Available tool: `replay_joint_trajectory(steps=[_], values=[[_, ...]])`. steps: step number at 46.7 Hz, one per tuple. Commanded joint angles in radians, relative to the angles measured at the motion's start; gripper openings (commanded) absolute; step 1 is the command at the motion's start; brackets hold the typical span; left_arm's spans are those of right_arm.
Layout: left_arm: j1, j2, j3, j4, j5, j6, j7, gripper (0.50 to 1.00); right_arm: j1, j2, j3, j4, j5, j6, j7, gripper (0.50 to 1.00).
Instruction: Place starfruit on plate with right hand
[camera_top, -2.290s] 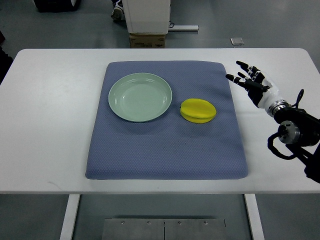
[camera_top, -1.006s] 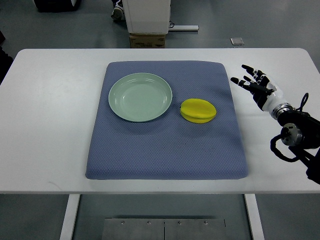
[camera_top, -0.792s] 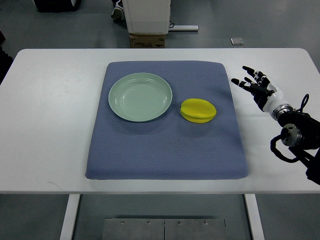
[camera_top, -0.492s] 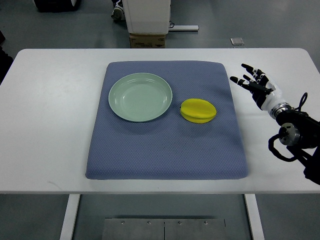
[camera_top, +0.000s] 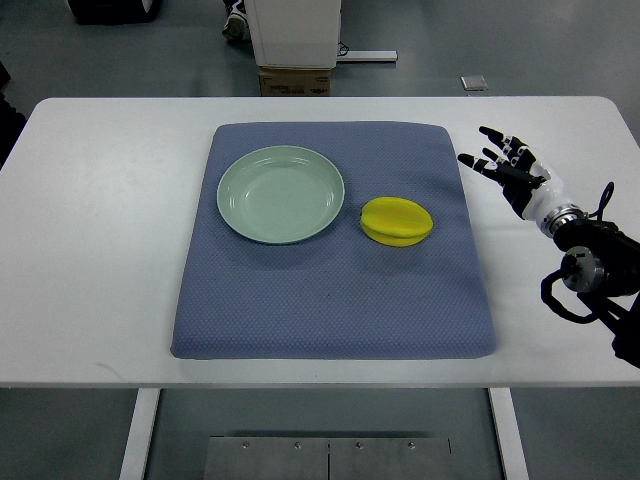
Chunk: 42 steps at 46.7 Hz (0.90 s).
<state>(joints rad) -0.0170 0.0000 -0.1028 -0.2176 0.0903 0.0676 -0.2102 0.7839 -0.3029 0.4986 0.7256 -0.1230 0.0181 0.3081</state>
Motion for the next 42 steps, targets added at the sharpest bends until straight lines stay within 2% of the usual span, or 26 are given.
replay_joint_trajectory(steps=[1,9,24,33,42], values=[[0.0,0.0,0.0,0.0,0.0,0.0,0.0,1.0,0.0,-0.001,0.001,0.0,-0.05,0.002,0.002,1.0],[0.0,0.0,0.0,0.0,0.0,0.0,0.0,1.0,0.0,-0.004,0.0,0.029,-0.165,0.003,0.043,1.0],[0.0,0.0,0.0,0.0,0.0,0.0,0.0,1.0,0.009,-0.035,0.0,0.163,-0.386,0.016,0.066,1.0],[0.0,0.0,0.0,0.0,0.0,0.0,0.0,1.0,0.034,-0.033,-0.021,0.17,-0.524,0.016,0.069,1.0],[0.0,0.0,0.0,0.0,0.0,0.0,0.0,1.0,0.09,-0.033,-0.123,0.17,-0.615,0.016,0.109,1.0]])
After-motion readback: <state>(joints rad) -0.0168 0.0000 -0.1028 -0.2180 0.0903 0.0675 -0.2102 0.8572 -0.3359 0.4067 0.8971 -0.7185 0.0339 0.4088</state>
